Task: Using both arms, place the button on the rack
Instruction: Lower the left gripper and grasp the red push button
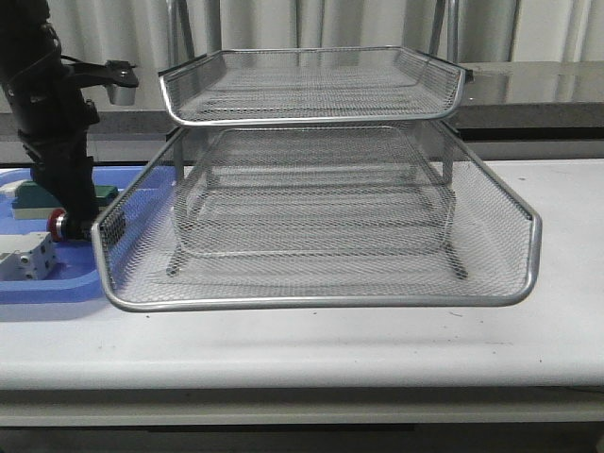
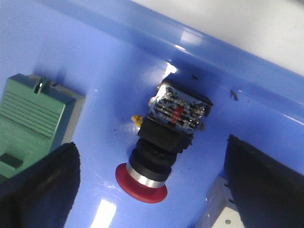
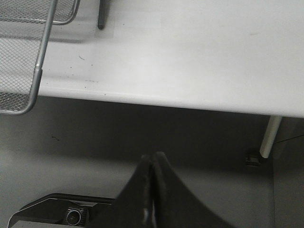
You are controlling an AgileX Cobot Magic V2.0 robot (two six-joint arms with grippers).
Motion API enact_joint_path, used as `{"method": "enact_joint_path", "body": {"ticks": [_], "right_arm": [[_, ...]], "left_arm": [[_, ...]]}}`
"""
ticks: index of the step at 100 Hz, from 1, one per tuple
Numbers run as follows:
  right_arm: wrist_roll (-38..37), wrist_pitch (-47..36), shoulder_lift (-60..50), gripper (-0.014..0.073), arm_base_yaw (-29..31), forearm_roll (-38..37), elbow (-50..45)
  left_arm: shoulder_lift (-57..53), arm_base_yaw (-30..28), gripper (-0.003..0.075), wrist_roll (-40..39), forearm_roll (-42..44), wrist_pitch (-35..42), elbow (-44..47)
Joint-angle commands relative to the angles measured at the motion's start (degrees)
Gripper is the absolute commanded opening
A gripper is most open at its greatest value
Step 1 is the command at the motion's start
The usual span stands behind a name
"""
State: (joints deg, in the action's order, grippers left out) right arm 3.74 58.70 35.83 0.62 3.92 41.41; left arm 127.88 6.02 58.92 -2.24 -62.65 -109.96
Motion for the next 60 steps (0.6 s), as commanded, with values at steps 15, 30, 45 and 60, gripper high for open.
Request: {"method": "enact_joint_path", "body": {"ticks": [15, 30, 45, 60], "right_arm": [[0.24, -2.73, 0.0, -0.007, 0.34, -0.1, 1.91], [0.24, -2.73, 0.0, -0.007, 0.34, -0.1, 1.91], [0.24, -2.73, 0.0, -0.007, 0.34, -0.1, 1.91], [0.24, -2.73, 0.0, -0.007, 0.34, -0.1, 1.91]], "left_arm": [[-2.3, 0.19, 0.0586, 1.65, -0.59, 1.83, -1.82], [-0.54, 0.19, 0.0586, 1.79, -0.59, 2.18, -1.82], [0.5, 0.19, 0.0586, 1.79, -0.59, 4.53, -1.82], [1.03, 0.19, 0.0586, 2.33, -0.59, 5.11, -1.82]]}}
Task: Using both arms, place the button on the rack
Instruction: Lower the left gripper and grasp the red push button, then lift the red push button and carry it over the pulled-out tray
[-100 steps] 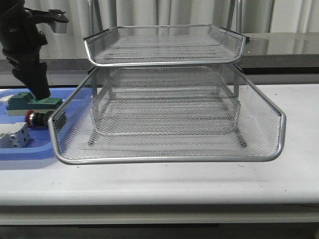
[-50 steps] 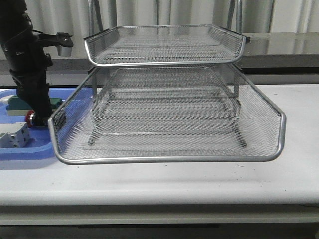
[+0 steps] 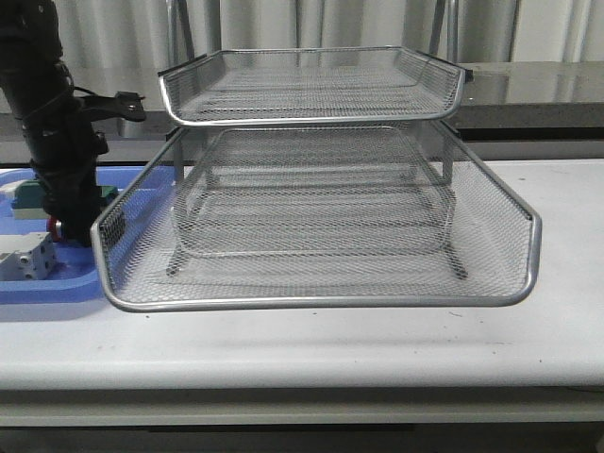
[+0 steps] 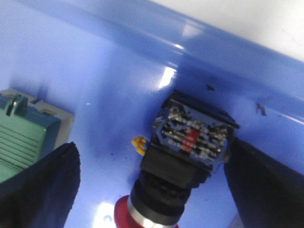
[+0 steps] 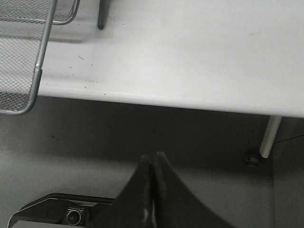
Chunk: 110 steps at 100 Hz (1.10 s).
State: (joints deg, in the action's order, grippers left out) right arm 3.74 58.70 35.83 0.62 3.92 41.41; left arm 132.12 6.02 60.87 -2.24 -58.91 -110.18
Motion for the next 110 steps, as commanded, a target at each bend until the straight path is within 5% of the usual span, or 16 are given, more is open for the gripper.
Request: {"method": "enact_joint_path", "body": {"ticks": [1, 41, 79, 110], "right_arm": [[0.24, -2.73, 0.0, -0.007, 0.34, -0.1, 1.91], [0.24, -2.67, 0.0, -0.007, 0.34, -0.1, 1.91], [0.24, -2.67, 0.0, -0.007, 0.34, -0.1, 1.91], [0.24, -2.67, 0.0, -0.007, 0.34, -0.1, 1.91]], "left_arm": [[-3.22, 0.19, 0.0586, 0.39, -0.59, 1.38, -1.6], [-1.4, 0.19, 0.0567, 0.39, -1.47, 0.63, -1.6], [-1.4, 0.19, 0.0003, 0.26, -1.47, -0.34, -3.36], [-3.0, 0.19, -0.002, -2.74, -1.58, -11.52, -12.95]]}}
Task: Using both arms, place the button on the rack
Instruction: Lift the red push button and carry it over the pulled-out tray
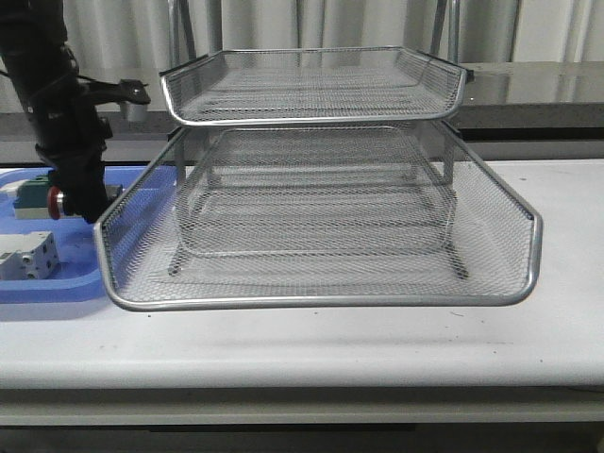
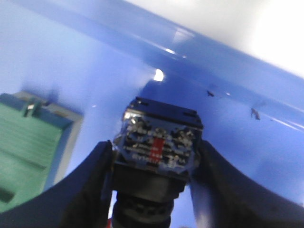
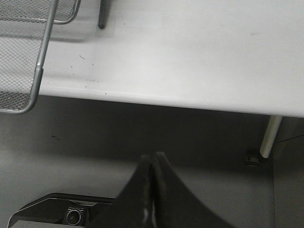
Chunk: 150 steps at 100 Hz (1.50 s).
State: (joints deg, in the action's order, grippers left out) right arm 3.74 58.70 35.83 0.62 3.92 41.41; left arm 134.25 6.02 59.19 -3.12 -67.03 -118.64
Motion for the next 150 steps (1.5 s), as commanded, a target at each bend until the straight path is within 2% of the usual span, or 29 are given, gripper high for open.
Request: {"method": "enact_joint_path", "body": {"ticks": [1, 8, 48, 90, 104, 121, 150], "right_arm": [[0.24, -2.6, 0.0, -0.007, 0.34, -0.1, 1.91], [0.24, -2.6, 0.0, -0.007, 0.34, -0.1, 1.91], [0.24, -2.6, 0.0, -0.007, 0.34, -0.1, 1.91], [0.24, -2.6, 0.0, -0.007, 0.34, -0.1, 1.91], [0.24, -2.6, 0.0, -0.007, 0.34, -0.1, 1.91], [0.24, -2.6, 0.0, -0.007, 0.34, -0.1, 1.91], [0.24, -2.6, 0.0, -0.007, 0.34, -0.1, 1.91]], "left_arm": [[-5.24, 0.19, -0.002, -1.06, -0.69, -3.67, -4.68], [-5.98, 0.19, -0.002, -1.06, -0.73, -6.33, -6.44], [-14.89, 0.07, -0.002, -4.49, -0.41, -6.3, -5.22], [-33.05, 1.74, -0.002, -5.65, -0.04, -6.3, 13.31], [-40.07, 5.25, -0.002, -6.77, -0.04, -6.3, 18.69], [-46.34, 12.54, -0.002, -7.75, -0.39, -6.3, 23.19], [-45.14, 24.72, -0.002, -9.09, -2.65, -5.26, 24.41]]}}
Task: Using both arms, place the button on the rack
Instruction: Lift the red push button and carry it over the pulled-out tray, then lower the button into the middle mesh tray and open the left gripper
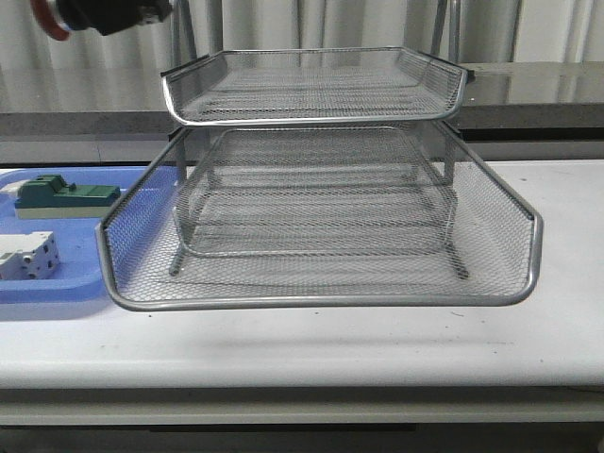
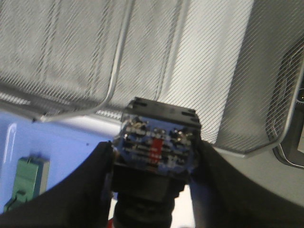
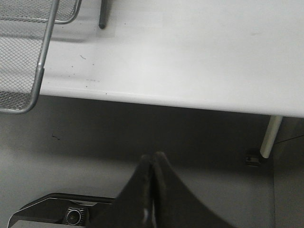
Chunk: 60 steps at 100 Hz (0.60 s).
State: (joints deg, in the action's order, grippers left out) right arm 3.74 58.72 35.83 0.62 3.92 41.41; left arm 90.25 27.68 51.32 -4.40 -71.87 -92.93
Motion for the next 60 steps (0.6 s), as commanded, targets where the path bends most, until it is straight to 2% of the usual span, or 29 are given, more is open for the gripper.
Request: {"method": "enact_joint_path", "body": {"ticks": [1, 27, 60], "right_arm": [[0.24, -2.62, 0.0, -0.007, 0.34, -0.1, 1.91], [0.24, -2.62, 0.0, -0.007, 0.34, -0.1, 1.91], [0.24, -2.62, 0.0, -0.007, 0.34, -0.1, 1.91]], "left_arm": [[-0.96, 3.3, -0.002, -1.34, -1.52, -0.19, -1.29], [6.57, 10.43, -0.002, -2.5, -2.59, 4.57, -1.29], [14.14, 12.75, -0.0019, -2.5, -2.59, 14.65, -1.52]]}}
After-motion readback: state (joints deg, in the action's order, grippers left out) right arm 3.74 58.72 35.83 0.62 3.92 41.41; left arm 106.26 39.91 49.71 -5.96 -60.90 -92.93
